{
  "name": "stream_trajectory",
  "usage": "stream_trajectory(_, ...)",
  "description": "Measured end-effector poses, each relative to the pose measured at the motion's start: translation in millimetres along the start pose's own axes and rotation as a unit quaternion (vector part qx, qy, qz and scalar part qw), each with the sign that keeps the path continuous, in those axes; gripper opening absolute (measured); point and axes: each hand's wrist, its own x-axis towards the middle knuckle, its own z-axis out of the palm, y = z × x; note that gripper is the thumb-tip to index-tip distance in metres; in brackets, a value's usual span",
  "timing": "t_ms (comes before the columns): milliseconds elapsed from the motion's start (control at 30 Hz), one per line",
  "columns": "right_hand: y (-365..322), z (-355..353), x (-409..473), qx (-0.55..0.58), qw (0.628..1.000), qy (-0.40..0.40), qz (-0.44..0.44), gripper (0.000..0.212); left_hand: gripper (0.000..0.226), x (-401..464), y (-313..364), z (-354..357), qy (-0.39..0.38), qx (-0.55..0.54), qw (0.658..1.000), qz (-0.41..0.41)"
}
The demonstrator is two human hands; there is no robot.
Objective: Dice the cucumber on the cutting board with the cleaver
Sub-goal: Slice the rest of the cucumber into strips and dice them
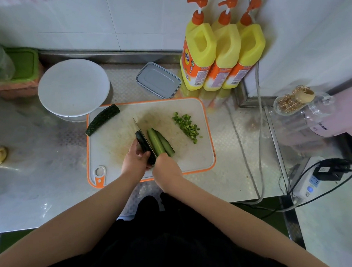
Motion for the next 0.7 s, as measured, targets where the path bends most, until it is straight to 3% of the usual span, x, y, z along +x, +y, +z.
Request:
stream_trajectory(300, 6.3, 11.8, -4.6, -0.028, 0.999, 0.023, -0.001, 0.027, 0.066, 4.5, -4.1, 2.6, -0.007, -0.018, 1.000, -0.004)
stream_trajectory(700, 21.4, -3.1, 11.9, 0.104, 0.994, -0.007, 0.035, 0.020, 0.065, -2.6, 7.3, -3.7, -0.031, -0.034, 0.999, -0.004)
